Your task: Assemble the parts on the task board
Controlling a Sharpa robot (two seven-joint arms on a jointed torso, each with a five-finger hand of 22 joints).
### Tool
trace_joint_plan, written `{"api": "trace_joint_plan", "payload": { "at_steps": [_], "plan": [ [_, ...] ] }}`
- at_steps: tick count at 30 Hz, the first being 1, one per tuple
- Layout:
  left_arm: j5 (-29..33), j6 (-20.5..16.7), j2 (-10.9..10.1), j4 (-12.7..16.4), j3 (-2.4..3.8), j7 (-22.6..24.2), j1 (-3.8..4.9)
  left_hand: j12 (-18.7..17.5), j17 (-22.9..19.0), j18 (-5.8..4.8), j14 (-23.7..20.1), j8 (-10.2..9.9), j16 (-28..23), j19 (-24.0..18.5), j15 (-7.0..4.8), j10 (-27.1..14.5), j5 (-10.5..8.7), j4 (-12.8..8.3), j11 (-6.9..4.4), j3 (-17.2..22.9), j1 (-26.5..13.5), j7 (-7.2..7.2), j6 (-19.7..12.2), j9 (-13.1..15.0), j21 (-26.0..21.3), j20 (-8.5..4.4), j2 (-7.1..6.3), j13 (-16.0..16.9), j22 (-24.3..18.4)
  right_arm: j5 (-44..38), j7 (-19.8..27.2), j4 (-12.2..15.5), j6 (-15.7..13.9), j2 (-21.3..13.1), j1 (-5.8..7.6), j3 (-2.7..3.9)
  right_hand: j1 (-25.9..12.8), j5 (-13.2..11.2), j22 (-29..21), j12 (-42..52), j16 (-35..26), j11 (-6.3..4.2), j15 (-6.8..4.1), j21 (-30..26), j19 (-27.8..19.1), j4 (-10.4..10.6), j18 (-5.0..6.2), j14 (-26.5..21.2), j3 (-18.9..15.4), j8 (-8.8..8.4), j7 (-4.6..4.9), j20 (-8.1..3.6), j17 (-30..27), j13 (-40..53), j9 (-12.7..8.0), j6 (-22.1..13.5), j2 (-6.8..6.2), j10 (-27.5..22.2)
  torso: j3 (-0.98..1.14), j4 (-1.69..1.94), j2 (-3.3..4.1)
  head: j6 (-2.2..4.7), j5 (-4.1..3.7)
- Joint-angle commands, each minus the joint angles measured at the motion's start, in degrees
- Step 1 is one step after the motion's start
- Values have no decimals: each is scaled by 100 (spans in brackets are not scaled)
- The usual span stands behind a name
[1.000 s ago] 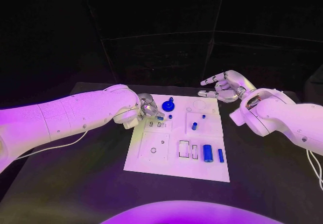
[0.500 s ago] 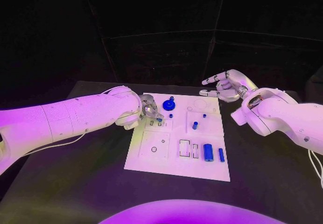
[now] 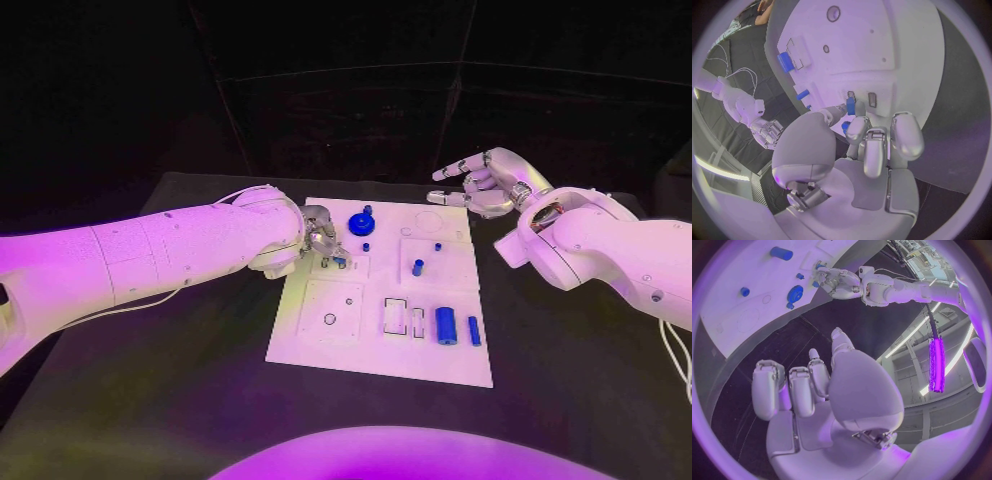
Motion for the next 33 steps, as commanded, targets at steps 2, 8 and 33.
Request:
{"api": "trace_joint_plan", "payload": {
  "at_steps": [2, 8, 33],
  "plan": [
    [-97, 197, 6, 9, -6, -122, -1, 13, 1509, -67, 605, 17, 36, 16, 19, 31, 24, -924, -2, 902, 45, -22, 11, 6, 1, 28, 20, 8, 3, 67, 62, 5, 44, 3, 11, 3, -1, 24, 4, -3, -11, -8, -23, -19, -27, 4, 7, 444, -45, 19, -10, 2, 863, -7, 9, 47, 39, -35, -2, 3, 0, -10, 3],
    [-98, 267, 9, 19, -7, -131, -2, 9, 1509, -68, 605, 20, 36, 19, 19, 40, 71, -942, -4, 928, 26, -23, 28, 8, 0, 28, 11, 0, 6, 70, 66, -2, 57, 11, 11, 3, -1, 24, 4, -3, -11, -8, -23, -19, -27, 4, 7, 444, -45, 19, -10, 2, 863, -7, 9, 47, 39, -35, -1, 3, -1, -20, -4],
    [-97, 392, 32, 77, -8, -133, -6, 53, 1509, -73, 605, 33, 36, 34, 19, 107, 245, -1010, -12, 984, -63, -35, 80, 18, 9, 28, -67, 65, 35, 71, 73, -14, 113, 17, 11, 3, -39, 116, -11, -16, -22, -14, -30, -28, -34, 5, 9, 441, -98, 20, -14, -5, 847, -25, 6, 53, 37, -46, 1, -3, 3, -44, -9]
  ]
}}
